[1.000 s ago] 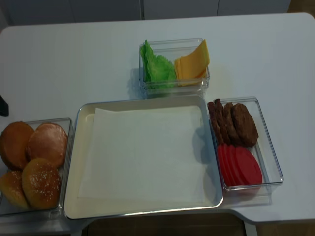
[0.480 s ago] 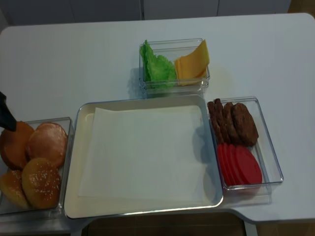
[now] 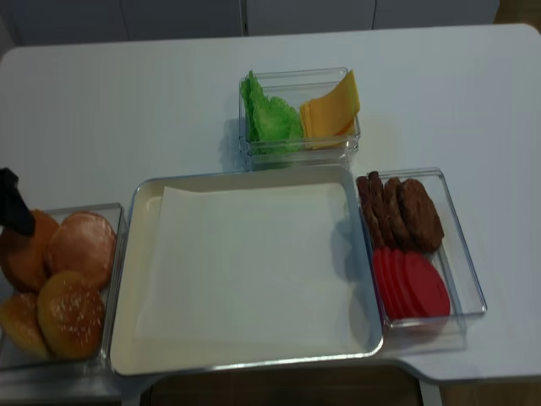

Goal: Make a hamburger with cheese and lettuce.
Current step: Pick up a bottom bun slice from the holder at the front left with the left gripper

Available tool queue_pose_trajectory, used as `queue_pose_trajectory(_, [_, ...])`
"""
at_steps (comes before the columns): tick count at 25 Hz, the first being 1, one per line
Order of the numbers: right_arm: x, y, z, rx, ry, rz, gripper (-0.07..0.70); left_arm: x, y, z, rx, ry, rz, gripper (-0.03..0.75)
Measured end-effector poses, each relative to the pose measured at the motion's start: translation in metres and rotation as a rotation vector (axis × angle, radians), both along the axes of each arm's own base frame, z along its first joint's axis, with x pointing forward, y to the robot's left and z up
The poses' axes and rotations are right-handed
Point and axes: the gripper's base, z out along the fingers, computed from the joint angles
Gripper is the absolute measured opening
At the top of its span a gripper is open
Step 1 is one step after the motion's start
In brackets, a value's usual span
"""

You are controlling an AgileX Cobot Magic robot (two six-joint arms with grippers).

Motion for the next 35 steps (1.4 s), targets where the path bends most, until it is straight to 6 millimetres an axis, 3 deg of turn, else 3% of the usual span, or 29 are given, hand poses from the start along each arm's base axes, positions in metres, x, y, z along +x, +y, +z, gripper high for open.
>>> queue_pose_trajectory(12, [0.0,0.0,0.0,0.002,0.0,-0.001,0.001,0.0022,-0.0006,-0.0056,-0.028,0.019,-0.001,0.393])
queue_pose_trajectory(19, [0.0,0.0,0.0,0.002,0.0,-0.001,-0.003,0.0014,-0.0012,-0.0056,-0.03,0.024,-0.021,0.209])
queue_pose_trajectory(22, [0.0,0.0,0.0,0.002,0.0,-0.001,-0.003,0.0014,-0.0014,-0.0056,-0.033,0.024,-0.023,0.166])
queue_pose_trajectory(35, [0.0,0.0,0.0,0.002,0.0,-0.001,-0.004,0.0001,-0.0022,-0.0038,-0.036,0.025,-0.024,0.142])
